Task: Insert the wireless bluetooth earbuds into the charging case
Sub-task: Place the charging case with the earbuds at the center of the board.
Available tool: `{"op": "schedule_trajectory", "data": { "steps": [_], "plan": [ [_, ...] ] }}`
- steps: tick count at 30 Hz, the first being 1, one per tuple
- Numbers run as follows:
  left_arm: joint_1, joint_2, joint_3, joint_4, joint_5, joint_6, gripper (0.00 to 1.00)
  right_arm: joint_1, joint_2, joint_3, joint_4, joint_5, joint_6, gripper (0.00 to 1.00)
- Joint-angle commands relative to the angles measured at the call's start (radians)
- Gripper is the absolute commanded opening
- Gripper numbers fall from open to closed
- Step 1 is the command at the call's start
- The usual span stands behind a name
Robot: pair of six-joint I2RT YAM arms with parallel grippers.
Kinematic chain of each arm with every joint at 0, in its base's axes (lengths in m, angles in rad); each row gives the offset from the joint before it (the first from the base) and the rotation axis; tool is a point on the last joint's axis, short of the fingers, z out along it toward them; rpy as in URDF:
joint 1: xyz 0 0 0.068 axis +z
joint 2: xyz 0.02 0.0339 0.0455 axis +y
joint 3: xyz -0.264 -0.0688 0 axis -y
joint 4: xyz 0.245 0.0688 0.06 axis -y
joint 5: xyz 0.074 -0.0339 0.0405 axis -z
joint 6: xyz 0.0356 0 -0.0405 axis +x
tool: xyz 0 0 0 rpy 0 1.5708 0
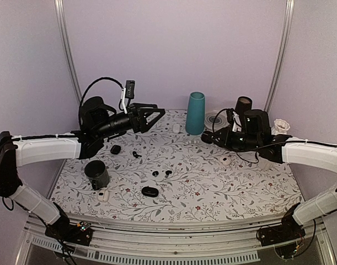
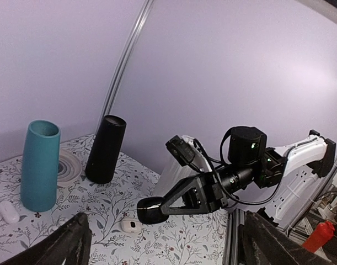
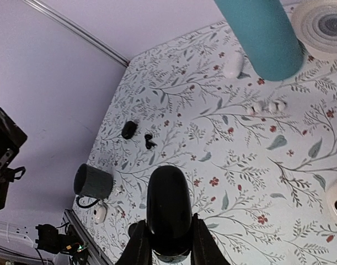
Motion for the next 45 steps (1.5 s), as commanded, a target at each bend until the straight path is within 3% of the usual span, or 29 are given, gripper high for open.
{"op": "schedule_trajectory", "data": {
  "steps": [1,14,34,41,45],
  "plan": [
    [0.017,-0.025,0.001,-0.018,-0.012,0.028,0.96,-0.039,-0.042,-0.088,-0.098,0.102,0.071,0.04],
    [0.031,-0.031,-0.005,-0.025,0.000,0.024,0.96,-0.119,-0.073,-0.299,-0.098,0.172,0.217,0.04],
    [0.034,-0.019,-0.005,-0.026,0.001,0.016,0.96,-0.169,-0.020,-0.369,-0.129,0.215,0.279,0.05],
    [0.040,-0.021,-0.013,-0.030,0.001,0.016,0.96,-0.172,-0.020,-0.371,-0.149,0.226,0.290,0.16],
    [0.042,-0.021,-0.015,-0.027,0.003,0.014,0.96,-0.174,-0.020,-0.362,-0.175,0.239,0.292,0.27]
  ]
}}
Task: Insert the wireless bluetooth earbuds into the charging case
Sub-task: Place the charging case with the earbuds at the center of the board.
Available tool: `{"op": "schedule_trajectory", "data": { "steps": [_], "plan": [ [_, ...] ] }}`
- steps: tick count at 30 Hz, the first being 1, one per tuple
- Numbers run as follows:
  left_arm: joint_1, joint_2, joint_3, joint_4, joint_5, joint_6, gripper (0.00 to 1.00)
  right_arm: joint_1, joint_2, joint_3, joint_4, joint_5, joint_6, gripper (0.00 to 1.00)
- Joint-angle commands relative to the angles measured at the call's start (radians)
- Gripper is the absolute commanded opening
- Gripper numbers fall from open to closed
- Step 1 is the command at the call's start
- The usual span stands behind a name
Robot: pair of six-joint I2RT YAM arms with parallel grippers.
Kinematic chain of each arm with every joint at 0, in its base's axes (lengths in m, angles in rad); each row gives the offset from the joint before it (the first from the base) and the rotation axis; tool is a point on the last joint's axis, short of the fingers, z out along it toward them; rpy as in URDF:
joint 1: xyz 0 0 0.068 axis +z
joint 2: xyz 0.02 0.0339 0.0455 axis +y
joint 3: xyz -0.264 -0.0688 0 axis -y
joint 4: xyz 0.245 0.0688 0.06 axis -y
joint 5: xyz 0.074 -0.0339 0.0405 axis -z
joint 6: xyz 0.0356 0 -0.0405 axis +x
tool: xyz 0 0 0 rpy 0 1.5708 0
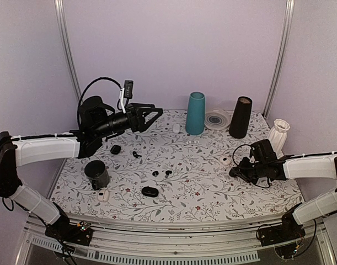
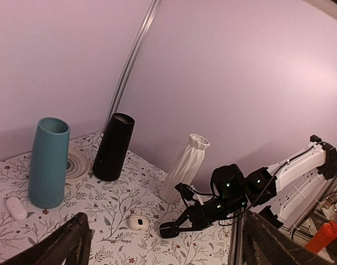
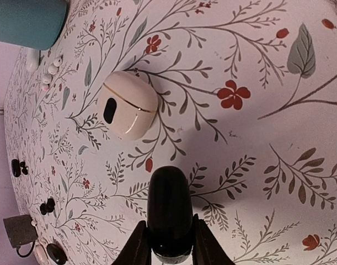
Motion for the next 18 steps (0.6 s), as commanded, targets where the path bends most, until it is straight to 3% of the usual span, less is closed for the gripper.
{"op": "schedule_trajectory", "data": {
  "steps": [1,14,18],
  "plan": [
    [0.017,-0.014,-0.013,0.002,0.002,0.003,0.96,-0.008,0.001,-0.001,-0.031,0.035,0.009,0.30],
    [0.020,-0.017,-0.022,0.011,0.005,-0.006,0.96,-0.007,-0.036,0.039,-0.094,0.076,-0.021,0.50],
    [0.021,-0.015,-0.021,0.013,0.004,-0.007,0.96,-0.008,-0.042,0.058,-0.111,0.090,-0.056,0.60]
  ]
}}
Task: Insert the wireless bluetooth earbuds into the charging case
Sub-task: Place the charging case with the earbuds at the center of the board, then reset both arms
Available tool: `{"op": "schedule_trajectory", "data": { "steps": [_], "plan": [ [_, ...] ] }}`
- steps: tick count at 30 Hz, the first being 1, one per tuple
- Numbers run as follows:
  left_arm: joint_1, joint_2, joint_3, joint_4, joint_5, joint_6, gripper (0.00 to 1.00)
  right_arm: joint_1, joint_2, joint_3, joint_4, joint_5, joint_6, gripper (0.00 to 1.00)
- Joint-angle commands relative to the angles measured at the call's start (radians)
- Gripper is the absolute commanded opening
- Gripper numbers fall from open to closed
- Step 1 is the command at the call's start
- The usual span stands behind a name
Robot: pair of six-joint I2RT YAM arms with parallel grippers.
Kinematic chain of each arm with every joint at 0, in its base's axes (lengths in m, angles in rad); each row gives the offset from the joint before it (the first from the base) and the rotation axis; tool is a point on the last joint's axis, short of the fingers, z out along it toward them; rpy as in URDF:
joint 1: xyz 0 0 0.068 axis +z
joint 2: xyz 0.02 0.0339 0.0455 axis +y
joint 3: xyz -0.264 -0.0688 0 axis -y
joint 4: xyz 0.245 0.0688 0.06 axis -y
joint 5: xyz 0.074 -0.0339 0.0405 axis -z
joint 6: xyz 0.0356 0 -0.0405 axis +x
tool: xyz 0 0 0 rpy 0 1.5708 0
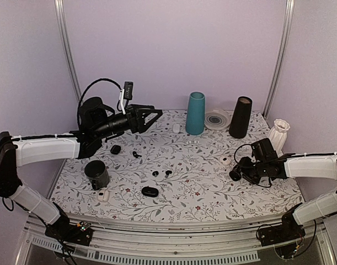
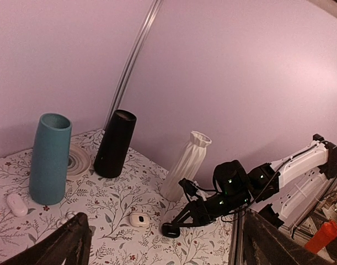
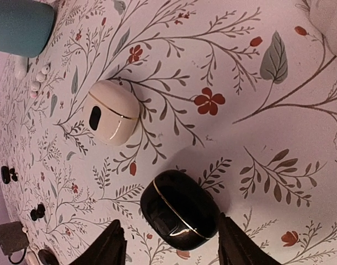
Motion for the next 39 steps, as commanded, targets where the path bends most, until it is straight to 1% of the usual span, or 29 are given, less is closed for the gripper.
{"op": "schedule_trajectory", "data": {
  "steps": [1,6,11,16,21,27,32,39],
  "plan": [
    [0.016,-0.015,-0.010,0.012,0.000,-0.005,0.96,-0.005,-0.025,0.044,-0.030,0.036,-0.046,0.64],
    [0.016,-0.016,-0.012,0.012,-0.002,-0.008,0.96,-0.006,-0.047,0.055,-0.022,0.030,-0.085,0.80],
    [0.017,-0.018,-0.016,0.011,-0.004,-0.007,0.96,0.008,-0.064,0.086,-0.002,0.026,-0.120,0.91],
    [0.018,-0.026,-0.029,0.007,-0.013,-0.003,0.96,0.053,-0.060,0.153,0.010,0.037,-0.179,0.99],
    [0.020,-0.038,-0.040,-0.001,-0.025,0.004,0.96,0.104,-0.051,0.237,0.058,0.032,-0.264,0.99],
    [0.020,-0.055,-0.046,-0.038,-0.047,0.032,0.96,0.165,-0.047,0.335,0.169,0.027,-0.374,0.99],
    [0.020,-0.080,-0.058,-0.077,-0.078,0.071,0.96,0.179,-0.048,0.421,0.245,-0.017,-0.441,0.99],
    [0.020,-0.130,-0.062,-0.145,-0.133,0.137,0.96,0.180,-0.069,0.534,0.260,-0.078,-0.525,0.99]
  ]
}}
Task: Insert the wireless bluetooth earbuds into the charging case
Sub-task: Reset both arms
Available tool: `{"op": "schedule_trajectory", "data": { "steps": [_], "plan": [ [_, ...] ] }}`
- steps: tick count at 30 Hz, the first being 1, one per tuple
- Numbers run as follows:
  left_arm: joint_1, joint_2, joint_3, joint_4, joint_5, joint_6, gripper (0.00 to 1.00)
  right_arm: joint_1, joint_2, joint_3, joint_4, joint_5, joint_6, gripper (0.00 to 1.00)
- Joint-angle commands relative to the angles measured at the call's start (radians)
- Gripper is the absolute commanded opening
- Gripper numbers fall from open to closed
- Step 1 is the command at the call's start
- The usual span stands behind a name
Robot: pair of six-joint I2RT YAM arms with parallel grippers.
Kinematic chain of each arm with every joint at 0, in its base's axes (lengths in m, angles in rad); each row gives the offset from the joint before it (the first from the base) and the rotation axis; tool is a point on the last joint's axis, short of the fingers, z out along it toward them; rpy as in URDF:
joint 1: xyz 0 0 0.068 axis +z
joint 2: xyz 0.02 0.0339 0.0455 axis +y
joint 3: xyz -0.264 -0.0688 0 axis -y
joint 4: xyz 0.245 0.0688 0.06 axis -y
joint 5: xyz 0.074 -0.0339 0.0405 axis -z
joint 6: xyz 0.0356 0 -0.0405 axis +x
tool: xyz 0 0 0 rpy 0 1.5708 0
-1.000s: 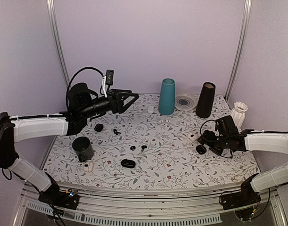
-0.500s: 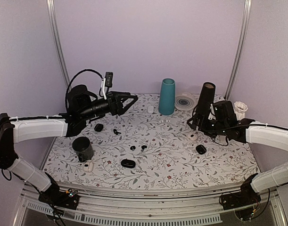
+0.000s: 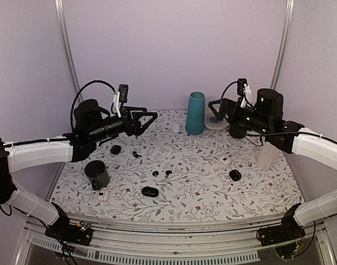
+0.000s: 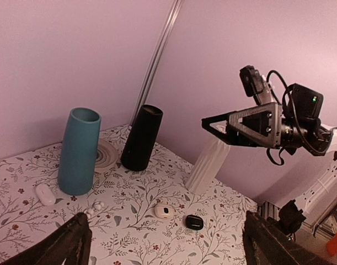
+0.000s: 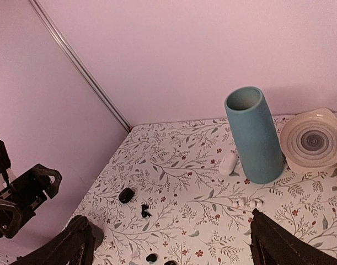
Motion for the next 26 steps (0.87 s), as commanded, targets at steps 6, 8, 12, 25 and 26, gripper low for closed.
{"op": "schedule_trajectory", "data": {
  "steps": [6,8,12,25,26],
  "plan": [
    [0.015,-0.083,-0.015,-0.097,-0.088,0.102,0.96,0.006,-0.062,0.092,0.046,-0.066,-0.092,0.99],
    [0.015,-0.091,-0.016,-0.102,-0.094,0.106,0.96,0.006,-0.074,0.089,0.053,-0.068,-0.091,0.99],
    [0.015,-0.097,-0.018,-0.106,-0.095,0.108,0.96,0.006,-0.082,0.084,0.058,-0.083,-0.090,0.99],
    [0.015,-0.101,-0.021,-0.106,-0.094,0.108,0.96,0.006,-0.072,0.074,0.052,-0.082,-0.074,0.99],
    [0.015,-0.100,-0.021,-0.106,-0.095,0.109,0.96,0.007,-0.075,0.071,0.055,-0.076,-0.073,0.99]
  ]
}}
